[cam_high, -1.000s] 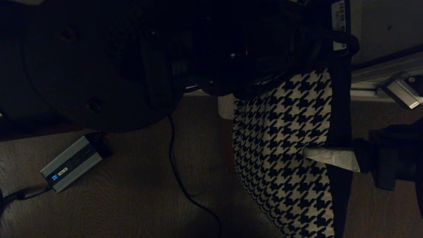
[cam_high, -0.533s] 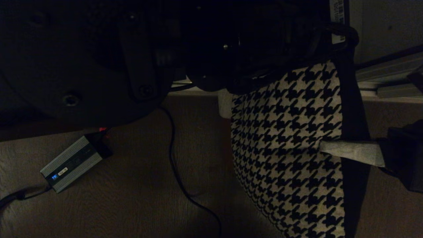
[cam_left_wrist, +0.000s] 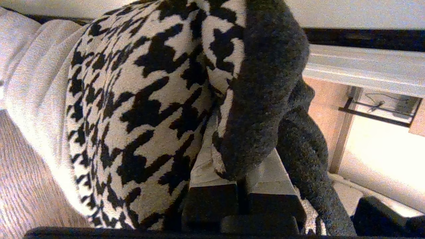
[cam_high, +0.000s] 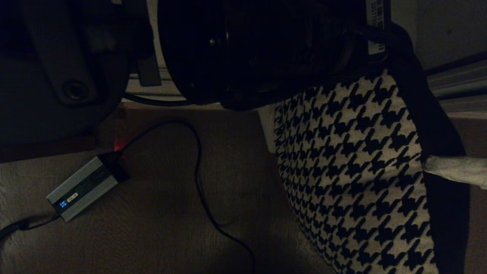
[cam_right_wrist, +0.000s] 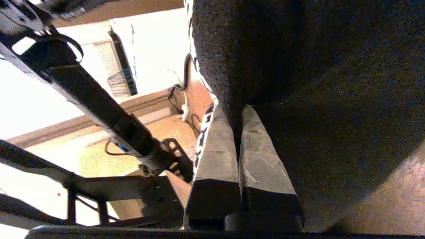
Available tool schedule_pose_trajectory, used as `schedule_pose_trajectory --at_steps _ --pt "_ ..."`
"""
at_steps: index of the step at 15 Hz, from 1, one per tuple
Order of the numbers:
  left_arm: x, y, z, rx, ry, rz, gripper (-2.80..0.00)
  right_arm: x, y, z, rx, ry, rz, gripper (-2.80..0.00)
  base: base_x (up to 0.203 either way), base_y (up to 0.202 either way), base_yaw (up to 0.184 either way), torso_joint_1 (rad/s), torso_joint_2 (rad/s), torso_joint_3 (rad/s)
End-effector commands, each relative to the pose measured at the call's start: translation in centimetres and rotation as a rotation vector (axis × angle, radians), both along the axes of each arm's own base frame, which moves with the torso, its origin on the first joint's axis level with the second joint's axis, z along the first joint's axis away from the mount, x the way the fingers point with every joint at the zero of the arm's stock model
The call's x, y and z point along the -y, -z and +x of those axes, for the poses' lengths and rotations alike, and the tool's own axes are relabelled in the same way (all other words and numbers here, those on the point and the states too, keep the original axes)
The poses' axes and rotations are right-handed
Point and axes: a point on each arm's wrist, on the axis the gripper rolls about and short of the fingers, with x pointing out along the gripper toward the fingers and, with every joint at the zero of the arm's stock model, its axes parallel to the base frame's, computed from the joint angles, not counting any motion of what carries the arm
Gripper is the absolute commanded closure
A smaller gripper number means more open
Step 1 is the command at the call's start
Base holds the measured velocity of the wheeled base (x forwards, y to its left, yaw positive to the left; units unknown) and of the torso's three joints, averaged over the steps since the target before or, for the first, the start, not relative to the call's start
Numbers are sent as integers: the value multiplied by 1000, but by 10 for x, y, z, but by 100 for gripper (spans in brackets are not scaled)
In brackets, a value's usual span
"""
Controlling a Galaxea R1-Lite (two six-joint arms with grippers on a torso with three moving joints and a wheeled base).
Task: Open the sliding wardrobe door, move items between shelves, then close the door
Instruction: Place the pillow on the higher shelf
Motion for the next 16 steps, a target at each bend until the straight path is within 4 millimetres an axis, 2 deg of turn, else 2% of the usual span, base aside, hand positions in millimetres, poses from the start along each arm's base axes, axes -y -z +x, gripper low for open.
schedule_pose_trajectory --at_steps 1,5,16 --pt "-6 -4 -5 -2 4 -7 0 4 -4 -6 13 -3 21 0 0 0 0 0 0 0" --pt "-10 -6 -27 -27 42 44 0 7 -4 -14 -7 -12 48 0 0 0 0 0 0 0" --pt "-8 1 -25 -27 37 33 0 9 0 -16 -29 -9 65 0 0 0 0 0 0 0"
